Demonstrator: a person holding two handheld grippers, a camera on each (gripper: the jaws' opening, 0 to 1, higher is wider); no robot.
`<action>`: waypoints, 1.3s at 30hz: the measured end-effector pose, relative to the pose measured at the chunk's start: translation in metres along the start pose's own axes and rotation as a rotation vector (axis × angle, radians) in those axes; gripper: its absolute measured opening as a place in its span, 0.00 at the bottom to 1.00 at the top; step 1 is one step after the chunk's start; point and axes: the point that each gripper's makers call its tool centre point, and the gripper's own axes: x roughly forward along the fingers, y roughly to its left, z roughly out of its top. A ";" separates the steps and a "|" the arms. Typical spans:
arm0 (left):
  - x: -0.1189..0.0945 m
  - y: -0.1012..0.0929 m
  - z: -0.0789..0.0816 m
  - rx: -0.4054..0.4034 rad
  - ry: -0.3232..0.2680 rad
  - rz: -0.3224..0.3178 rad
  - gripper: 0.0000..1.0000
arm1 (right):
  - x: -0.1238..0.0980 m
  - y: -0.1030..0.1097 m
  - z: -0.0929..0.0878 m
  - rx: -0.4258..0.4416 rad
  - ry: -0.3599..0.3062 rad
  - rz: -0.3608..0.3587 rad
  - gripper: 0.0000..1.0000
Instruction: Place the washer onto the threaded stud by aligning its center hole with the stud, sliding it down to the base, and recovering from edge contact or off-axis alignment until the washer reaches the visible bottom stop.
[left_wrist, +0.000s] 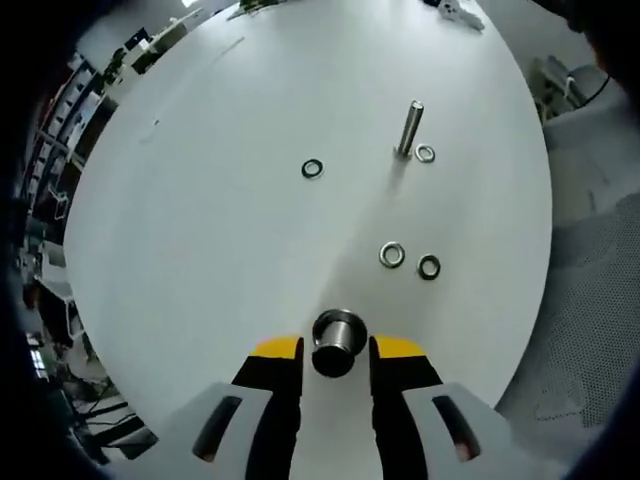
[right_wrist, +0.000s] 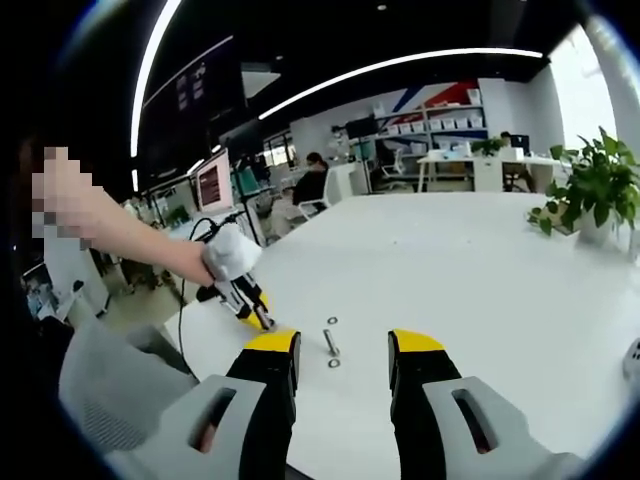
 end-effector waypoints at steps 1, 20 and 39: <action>-0.003 0.002 0.002 0.005 -0.017 0.021 0.26 | 0.000 0.000 0.000 -0.001 -0.001 -0.001 0.38; -0.104 -0.029 0.015 -0.361 -0.477 0.203 0.24 | -0.002 -0.001 0.009 0.005 -0.038 0.000 0.38; -0.172 -0.091 0.033 -0.505 -0.786 0.237 0.26 | -0.002 -0.008 0.005 -0.006 -0.021 -0.038 0.38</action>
